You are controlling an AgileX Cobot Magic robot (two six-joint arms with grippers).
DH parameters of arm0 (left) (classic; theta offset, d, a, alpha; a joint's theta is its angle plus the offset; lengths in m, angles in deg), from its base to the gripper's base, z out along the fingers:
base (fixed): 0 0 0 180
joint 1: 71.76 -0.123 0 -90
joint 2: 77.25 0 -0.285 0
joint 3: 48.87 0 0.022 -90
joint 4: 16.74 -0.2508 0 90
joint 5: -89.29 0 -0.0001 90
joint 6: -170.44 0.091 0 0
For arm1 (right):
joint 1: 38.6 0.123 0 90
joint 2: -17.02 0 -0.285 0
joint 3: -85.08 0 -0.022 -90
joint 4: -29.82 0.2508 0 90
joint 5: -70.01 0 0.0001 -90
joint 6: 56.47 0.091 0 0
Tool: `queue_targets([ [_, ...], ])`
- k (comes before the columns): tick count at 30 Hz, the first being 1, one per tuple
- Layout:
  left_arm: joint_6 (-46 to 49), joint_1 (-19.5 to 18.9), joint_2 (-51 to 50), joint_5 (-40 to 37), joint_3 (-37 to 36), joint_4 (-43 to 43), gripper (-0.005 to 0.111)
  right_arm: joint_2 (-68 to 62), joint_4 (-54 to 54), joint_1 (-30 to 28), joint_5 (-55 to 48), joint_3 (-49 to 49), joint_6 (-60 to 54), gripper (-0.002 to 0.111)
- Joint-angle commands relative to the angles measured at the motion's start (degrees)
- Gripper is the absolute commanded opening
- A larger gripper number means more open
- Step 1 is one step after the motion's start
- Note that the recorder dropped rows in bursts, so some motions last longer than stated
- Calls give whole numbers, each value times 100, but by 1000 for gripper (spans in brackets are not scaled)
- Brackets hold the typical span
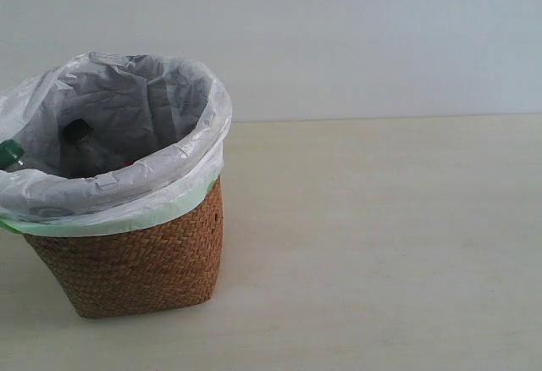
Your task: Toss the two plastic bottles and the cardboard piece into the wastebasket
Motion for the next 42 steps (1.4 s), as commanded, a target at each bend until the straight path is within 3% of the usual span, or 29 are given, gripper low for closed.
queue_targets([
  [1, -50, -19, 14, 15, -17, -11, 6, 240, -78, -42, 130, -293, 3, 0],
  [6, -50, -19, 14, 15, -17, -11, 6, 808, -78, -177, 155, -777, 3, 0],
  [18, -50, -19, 14, 15, -17, -11, 6, 2056, 75, -1657, 119, -1234, 3, 0],
  [31, -50, -19, 14, 15, -17, -11, 6, 2111, 693, -1828, 173, -1224, 3, 0],
  [36, -50, -19, 14, 15, -17, -11, 6, 2111, 1488, -2620, 173, -1224, 11, 0],
  [42, -50, -19, 14, 15, -17, -11, 6, 2111, 1708, -2666, 173, -1224, 11, 0],
])
